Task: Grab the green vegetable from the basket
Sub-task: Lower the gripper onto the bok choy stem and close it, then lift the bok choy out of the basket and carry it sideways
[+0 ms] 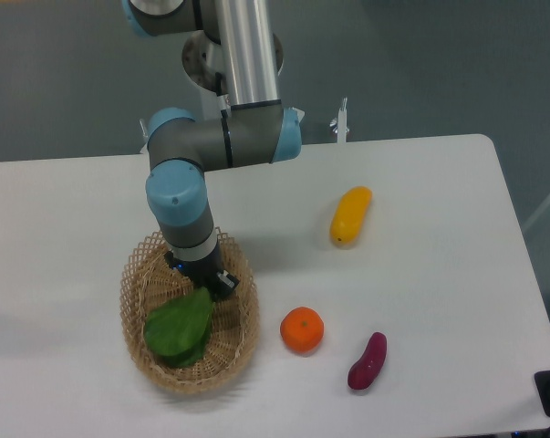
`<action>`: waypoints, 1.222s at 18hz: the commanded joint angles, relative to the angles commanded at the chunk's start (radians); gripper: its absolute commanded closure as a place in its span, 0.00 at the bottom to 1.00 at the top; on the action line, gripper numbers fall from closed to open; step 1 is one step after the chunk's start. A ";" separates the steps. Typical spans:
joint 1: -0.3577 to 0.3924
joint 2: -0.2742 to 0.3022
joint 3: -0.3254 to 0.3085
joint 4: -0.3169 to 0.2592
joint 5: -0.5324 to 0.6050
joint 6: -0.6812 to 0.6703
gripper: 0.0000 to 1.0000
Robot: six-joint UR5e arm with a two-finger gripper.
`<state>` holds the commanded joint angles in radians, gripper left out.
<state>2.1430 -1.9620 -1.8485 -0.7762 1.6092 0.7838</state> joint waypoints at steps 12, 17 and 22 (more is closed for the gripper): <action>0.179 0.110 0.216 -0.210 -0.098 0.142 0.67; 0.360 0.107 0.302 -0.305 -0.136 0.389 0.67; 0.494 0.109 0.311 -0.351 -0.172 0.578 0.67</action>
<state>2.6366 -1.8530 -1.5371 -1.1273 1.4374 1.3617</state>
